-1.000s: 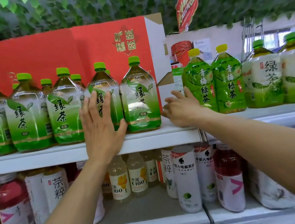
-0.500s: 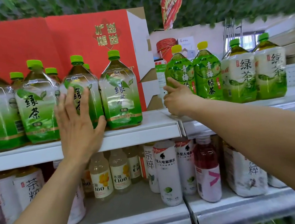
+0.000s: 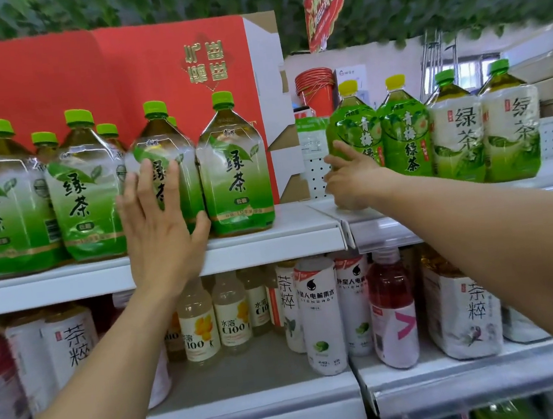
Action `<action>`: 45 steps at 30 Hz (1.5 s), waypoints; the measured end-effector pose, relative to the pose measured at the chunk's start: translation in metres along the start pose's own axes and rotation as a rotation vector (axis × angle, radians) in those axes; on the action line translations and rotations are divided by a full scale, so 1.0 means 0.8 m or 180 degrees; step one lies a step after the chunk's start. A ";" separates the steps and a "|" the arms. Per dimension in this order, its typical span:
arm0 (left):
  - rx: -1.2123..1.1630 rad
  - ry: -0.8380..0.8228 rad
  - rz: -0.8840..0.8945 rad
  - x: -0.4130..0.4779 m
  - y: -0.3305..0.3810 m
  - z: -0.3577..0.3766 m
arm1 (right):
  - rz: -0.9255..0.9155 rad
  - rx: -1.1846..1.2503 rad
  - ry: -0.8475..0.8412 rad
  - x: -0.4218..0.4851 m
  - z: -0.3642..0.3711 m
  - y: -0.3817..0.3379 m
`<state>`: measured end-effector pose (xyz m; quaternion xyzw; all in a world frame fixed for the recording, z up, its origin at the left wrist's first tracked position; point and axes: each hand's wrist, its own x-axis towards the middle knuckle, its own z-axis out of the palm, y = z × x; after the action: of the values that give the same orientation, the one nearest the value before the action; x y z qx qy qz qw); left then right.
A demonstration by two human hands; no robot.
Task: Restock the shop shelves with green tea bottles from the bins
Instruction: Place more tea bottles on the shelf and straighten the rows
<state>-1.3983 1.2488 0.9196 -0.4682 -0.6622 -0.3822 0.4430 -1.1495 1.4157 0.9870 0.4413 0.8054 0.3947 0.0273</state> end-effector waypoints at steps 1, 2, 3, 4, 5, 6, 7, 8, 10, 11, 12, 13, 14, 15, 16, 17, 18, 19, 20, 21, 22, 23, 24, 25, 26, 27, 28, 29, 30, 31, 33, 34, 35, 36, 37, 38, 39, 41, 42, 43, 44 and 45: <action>0.0009 -0.0006 -0.0011 0.000 0.001 -0.001 | -0.0011 0.0274 0.0018 -0.002 -0.002 0.000; 0.0013 -0.0018 -0.0020 0.000 0.001 -0.001 | -0.0017 0.0637 0.0074 -0.006 -0.005 -0.001; 0.0010 -0.0036 -0.0027 -0.001 0.002 -0.002 | 0.0001 0.1009 0.0155 -0.012 -0.011 -0.004; 0.0004 -0.0067 -0.0031 0.000 0.003 -0.004 | 0.0056 0.1365 0.0240 -0.021 -0.018 -0.008; -0.0011 -0.0111 -0.0037 0.000 0.004 -0.006 | 0.0116 0.1663 0.0336 -0.032 -0.025 -0.014; -0.0047 -0.0167 -0.0059 0.000 0.005 -0.009 | 0.0188 0.2007 0.0459 -0.044 -0.031 -0.018; -0.0135 -0.0227 -0.0116 0.000 0.006 -0.014 | 0.0268 0.2400 0.0613 -0.059 -0.036 -0.023; -0.0297 -0.0273 -0.0214 -0.002 0.009 -0.019 | 0.0353 0.2769 0.0813 -0.075 -0.039 -0.028; -0.0764 -0.0309 -0.0430 -0.010 0.026 -0.035 | 0.0544 0.3040 0.1423 -0.114 -0.039 -0.038; -0.0958 -0.0301 -0.0466 -0.019 0.038 -0.044 | 0.0598 0.2997 0.1756 -0.134 -0.036 -0.043; -0.1070 -0.0293 -0.0411 -0.031 0.053 -0.053 | 0.0623 0.2946 0.2028 -0.156 -0.032 -0.048; -0.1118 -0.0291 -0.0272 -0.047 0.074 -0.063 | 0.0660 0.2921 0.2206 -0.182 -0.027 -0.051; -0.1132 -0.0301 -0.0100 -0.065 0.097 -0.073 | 0.0718 0.2895 0.2313 -0.209 -0.019 -0.053; -0.1138 -0.0334 0.0061 -0.084 0.121 -0.082 | 0.0794 0.2825 0.2361 -0.237 -0.008 -0.054; -0.1143 -0.0386 0.0199 -0.105 0.146 -0.092 | 0.0885 0.2720 0.2354 -0.266 0.005 -0.054; -0.1159 -0.0452 0.0324 -0.125 0.171 -0.100 | 0.0980 0.2609 0.2300 -0.295 0.019 -0.052; -0.1202 -0.0524 0.0432 -0.146 0.196 -0.108 | 0.1062 0.2536 0.2221 -0.325 0.034 -0.049; -0.1278 -0.0605 0.0509 -0.167 0.221 -0.114 | 0.1128 0.2496 0.2127 -0.355 0.050 -0.044; -0.1371 -0.0692 0.0552 -0.188 0.246 -0.120 | 0.1173 0.2467 0.2026 -0.385 0.067 -0.037; -0.1451 -0.0778 0.0578 -0.209 0.272 -0.124 | 0.1196 0.2437 0.1941 -0.415 0.086 -0.029; -0.1514 -0.0865 0.0590 -0.230 0.298 -0.128 | 0.1215 0.2423 0.1866 -0.444 0.106 -0.020; -0.1582 -0.0950 0.0595 -0.251 0.327 -0.132 | 0.1248 0.2439 0.1777 -0.476 0.128 -0.009; -0.1665 -0.1043 0.0590 -0.273 0.358 -0.136 | 0.1290 0.2483 0.1675 -0.507 0.151 0.002; -0.1749 -0.1160 0.0573 -0.294 0.388 -0.140 | 0.1327 0.2534 0.1568 -0.539 0.173 0.014; -0.1818 -0.1305 0.0555 -0.316 0.421 -0.143 | 0.1354 0.2562 0.1451 -0.570 0.195 0.027; -0.1858 -0.1468 0.0556 -0.336 0.454 -0.146 | 0.1372 0.2547 0.1329 -0.602 0.217 0.042; -0.1873 -0.1632 0.0587 -0.357 0.486 -0.147 | 0.1385 0.2496 0.1198 -0.632 0.240 0.057; -0.1893 -0.1793 0.0642 -0.377 0.518 -0.147 | 0.1401 0.2424 0.1045 -0.662 0.264 0.073; -0.1940 -0.1952 0.0701 -0.398 0.549 -0.145 | 0.1428 0.2352 0.0884 -0.690 0.288 0.088; -0.2012 -0.2106 0.0747 -0.417 0.579 -0.144 | 0.1474 0.2317 0.0740 -0.717 0.313 0.104; -0.2211 -0.2395 0.0728 -0.455 0.638 -0.139 | 0.1676 0.2418 0.0488 -0.767 0.366 0.135; -0.2317 -0.2540 0.0672 -0.473 0.665 -0.135 | 0.1826 0.2523 0.0383 -0.790 0.393 0.149; -0.2398 -0.2708 0.0619 -0.492 0.691 -0.131 | 0.1994 0.2641 0.0254 -0.812 0.420 0.162; -0.2457 -0.2893 0.0576 -0.510 0.716 -0.126 | 0.2153 0.2745 0.0101 -0.831 0.446 0.175; -0.2524 -0.3077 0.0531 -0.528 0.740 -0.119 | 0.2285 0.2829 -0.0068 -0.848 0.473 0.188; -0.2596 -0.3253 0.0478 -0.544 0.763 -0.111 | 0.2395 0.2902 -0.0228 -0.863 0.500 0.201; -0.2653 -0.3426 0.0431 -0.558 0.784 -0.100 | 0.2502 0.2973 -0.0363 -0.877 0.526 0.212; -0.2721 -0.3709 0.0357 -0.586 0.825 -0.076 | 0.2703 0.3101 -0.0600 -0.898 0.580 0.234; -0.2757 -0.3827 0.0287 -0.599 0.844 -0.062 | 0.2768 0.3150 -0.0726 -0.907 0.608 0.243; -0.2796 -0.3948 0.0172 -0.611 0.865 -0.047 | 0.2813 0.3192 -0.0852 -0.913 0.635 0.252; -0.2829 -0.4076 0.0031 -0.624 0.886 -0.030 | 0.2847 0.3242 -0.0969 -0.919 0.664 0.261; -0.2850 -0.4217 -0.0103 -0.637 0.908 -0.013 | 0.2875 0.3311 -0.1084 -0.924 0.693 0.271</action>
<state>-0.6132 1.2920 0.5082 -0.7215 -0.5780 -0.2606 -0.2782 -0.3323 1.2783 0.5240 0.7436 0.6122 -0.1429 -0.2277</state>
